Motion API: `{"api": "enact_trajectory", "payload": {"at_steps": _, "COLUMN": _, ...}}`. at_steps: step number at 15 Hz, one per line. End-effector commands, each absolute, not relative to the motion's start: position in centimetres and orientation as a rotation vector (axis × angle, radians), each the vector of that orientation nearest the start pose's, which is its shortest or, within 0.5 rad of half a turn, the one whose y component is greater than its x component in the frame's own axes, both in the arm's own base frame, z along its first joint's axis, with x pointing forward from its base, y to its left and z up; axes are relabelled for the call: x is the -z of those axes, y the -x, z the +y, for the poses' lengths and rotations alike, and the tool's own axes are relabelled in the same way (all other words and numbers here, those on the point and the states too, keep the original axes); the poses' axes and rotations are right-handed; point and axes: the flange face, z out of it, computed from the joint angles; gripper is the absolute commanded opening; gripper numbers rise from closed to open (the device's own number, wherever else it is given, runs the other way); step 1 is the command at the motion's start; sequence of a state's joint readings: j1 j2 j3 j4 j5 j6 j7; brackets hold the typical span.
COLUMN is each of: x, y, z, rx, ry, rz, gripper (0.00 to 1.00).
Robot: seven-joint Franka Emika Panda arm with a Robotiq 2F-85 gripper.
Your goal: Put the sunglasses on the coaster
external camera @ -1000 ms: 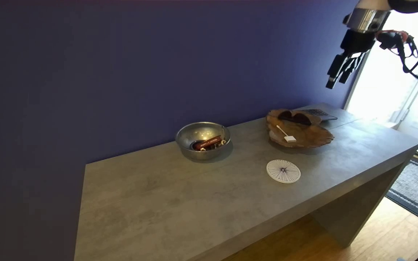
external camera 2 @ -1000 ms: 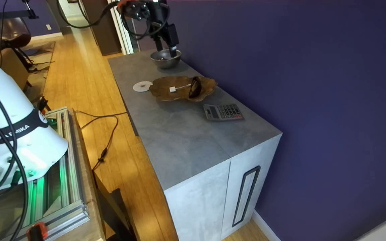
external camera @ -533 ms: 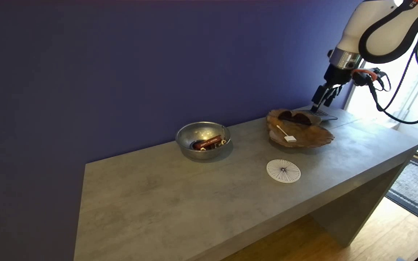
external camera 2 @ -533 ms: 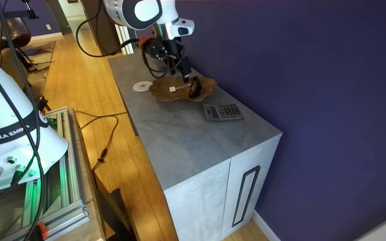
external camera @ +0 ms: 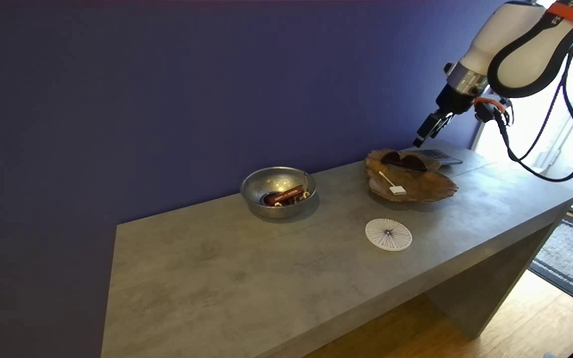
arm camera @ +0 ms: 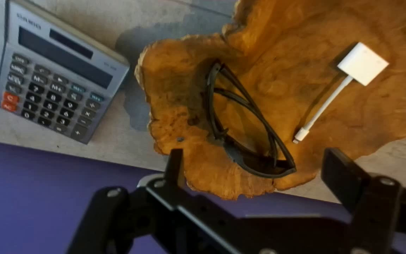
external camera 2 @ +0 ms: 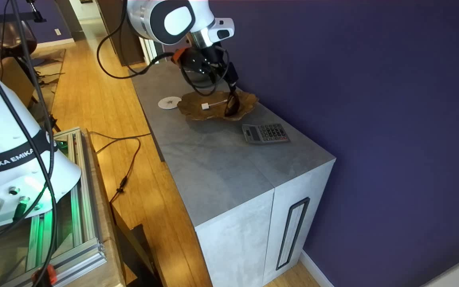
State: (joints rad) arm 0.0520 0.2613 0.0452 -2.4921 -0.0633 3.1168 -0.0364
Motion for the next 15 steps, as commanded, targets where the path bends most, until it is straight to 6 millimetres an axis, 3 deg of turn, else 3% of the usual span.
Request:
{"api": "enact_trajectory", "payload": {"at_steps": 1, "x": -20.1, "y": -52.0, "z": 4.5, "rx": 0.681, "ry": 3.051, "rz": -0.511, "gripper": 1.00}}
{"api": "enact_trajectory", "payload": {"at_steps": 3, "x": -19.1, "y": -52.7, "z": 4.3, "rx": 0.685, "ry": 3.040, "rz": -0.543, "gripper": 0.95}}
{"api": "enact_trajectory", "payload": {"at_steps": 5, "x": -18.0, "y": -53.3, "z": 3.8, "rx": 0.682, "ry": 3.038, "rz": -0.557, "gripper": 0.75}}
{"api": "enact_trajectory", "payload": {"at_steps": 6, "x": -17.6, "y": -53.5, "z": 3.6, "rx": 0.671, "ry": 3.036, "rz": -0.557, "gripper": 0.73}}
{"api": "enact_trajectory", "payload": {"at_steps": 8, "x": -16.9, "y": -53.8, "z": 3.4, "rx": 0.650, "ry": 3.031, "rz": -0.557, "gripper": 0.54}}
{"api": "enact_trajectory", "payload": {"at_steps": 15, "x": -15.5, "y": -53.7, "z": 3.0, "rx": 0.570, "ry": 3.043, "rz": -0.536, "gripper": 0.06}}
